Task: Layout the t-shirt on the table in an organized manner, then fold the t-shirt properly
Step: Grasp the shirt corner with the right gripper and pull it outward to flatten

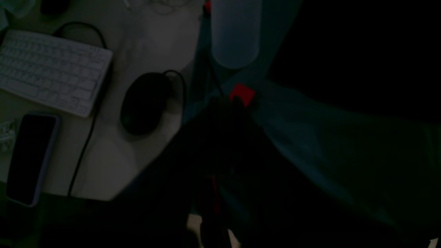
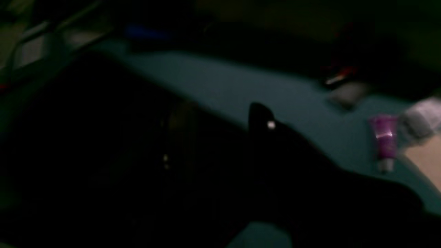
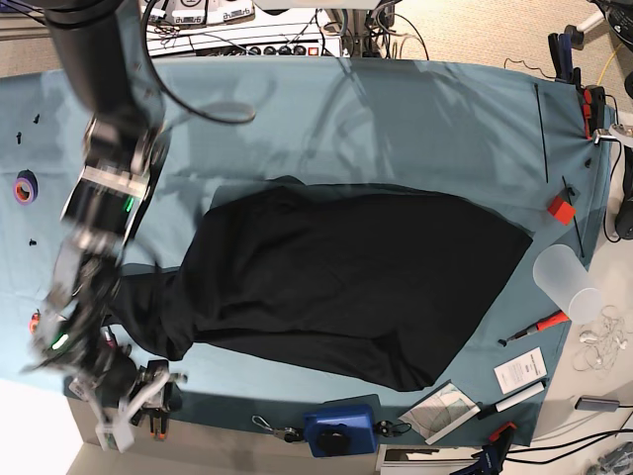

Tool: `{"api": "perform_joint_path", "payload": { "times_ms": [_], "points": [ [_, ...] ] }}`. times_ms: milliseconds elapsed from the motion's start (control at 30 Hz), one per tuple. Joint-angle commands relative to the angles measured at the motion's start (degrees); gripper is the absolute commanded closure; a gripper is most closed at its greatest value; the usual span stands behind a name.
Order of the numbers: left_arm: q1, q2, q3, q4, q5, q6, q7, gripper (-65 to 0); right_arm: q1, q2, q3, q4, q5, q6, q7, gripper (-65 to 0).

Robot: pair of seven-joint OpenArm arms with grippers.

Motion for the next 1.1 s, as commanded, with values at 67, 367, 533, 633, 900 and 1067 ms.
{"api": "perform_joint_path", "payload": {
  "times_ms": [67,367,533,633,900,1067],
  "points": [
    [0.0,-0.96,-0.33,0.9,-0.83,0.0,-1.29,0.0,0.28,0.26,0.11,3.08,1.6,0.48,-0.2,-25.3],
    [-0.02,-0.96,-0.33,0.9,-0.85,0.0,-1.31,0.0,-14.69,0.26,0.11,5.86,-8.09,-3.43,4.52,-25.3],
    [-0.02,-0.96,-0.33,0.9,-0.83,0.0,-1.31,0.0,-24.15,0.2,0.11,5.86,-10.27,-3.48,11.72,-25.3],
    [-0.02,-0.96,-0.33,0.9,-0.83,0.0,-1.31,0.0,-26.99,-0.09,0.09,5.86,-10.62,-3.56,12.07,-25.3],
    [-0.02,-0.92,-0.33,0.9,-0.83,0.0,-1.31,0.0,-28.74,-0.72,0.04,5.75,-14.08,-7.15,16.37,-9.7],
    [-0.02,-0.79,-0.33,0.9,-0.83,0.0,-1.44,0.0,-27.82,-0.81,0.09,6.69,-17.88,-5.18,16.7,0.0]
  ]
}}
